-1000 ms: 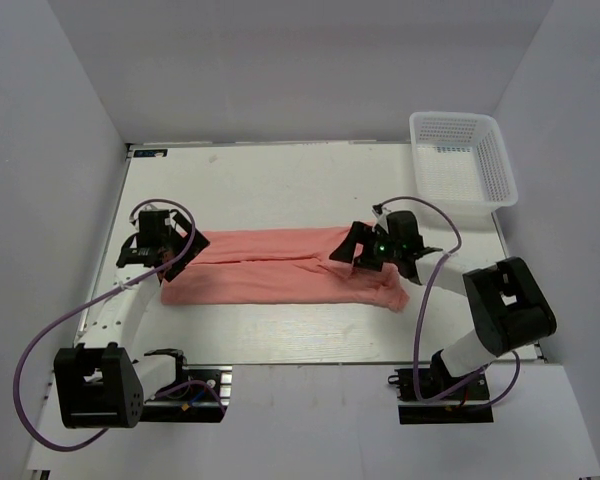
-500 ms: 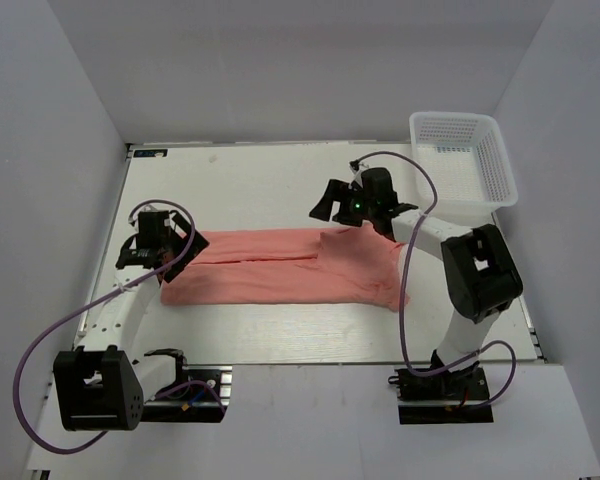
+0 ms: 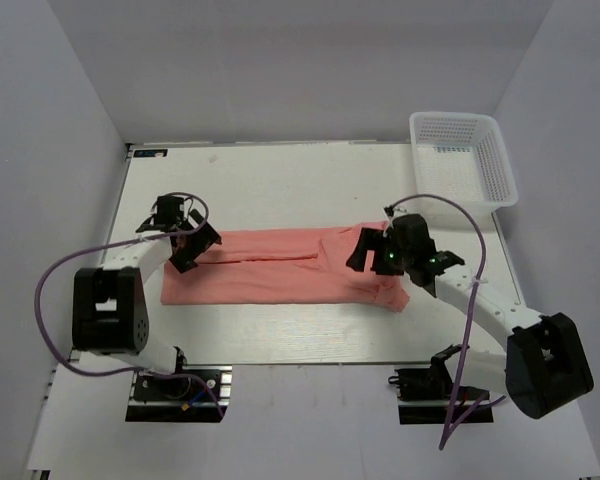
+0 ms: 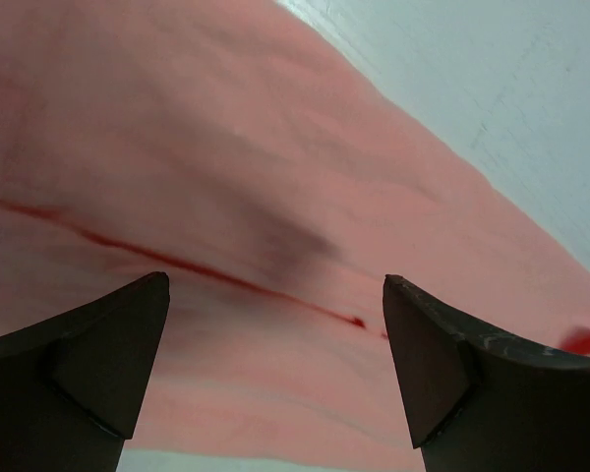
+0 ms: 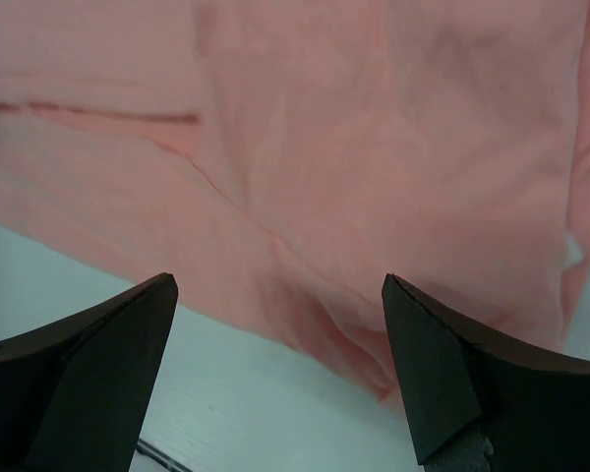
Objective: Fold and stack the t-shirts
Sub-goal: Rotate the tshirt 90 degrees
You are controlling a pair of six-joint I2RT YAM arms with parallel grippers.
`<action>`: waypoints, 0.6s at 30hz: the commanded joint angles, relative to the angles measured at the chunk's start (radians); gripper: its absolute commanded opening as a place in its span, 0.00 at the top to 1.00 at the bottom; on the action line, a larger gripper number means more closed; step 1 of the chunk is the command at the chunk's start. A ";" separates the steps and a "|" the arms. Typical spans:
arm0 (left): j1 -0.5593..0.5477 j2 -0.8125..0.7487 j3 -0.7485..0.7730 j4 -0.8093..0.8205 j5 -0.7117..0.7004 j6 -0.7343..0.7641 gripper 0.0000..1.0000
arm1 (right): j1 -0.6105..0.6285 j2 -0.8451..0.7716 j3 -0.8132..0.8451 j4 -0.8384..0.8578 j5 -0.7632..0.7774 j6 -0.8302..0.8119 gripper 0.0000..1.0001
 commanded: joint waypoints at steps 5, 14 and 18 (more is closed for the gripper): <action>-0.036 0.126 0.004 0.066 0.055 0.018 0.00 | 0.005 0.078 -0.108 0.030 -0.022 0.030 0.10; -0.170 0.011 -0.275 0.080 0.176 -0.072 0.00 | -0.010 0.539 0.269 0.001 0.100 0.021 0.10; -0.261 -0.107 -0.412 0.200 0.332 -0.185 0.00 | -0.012 0.815 0.662 -0.008 0.068 -0.008 0.10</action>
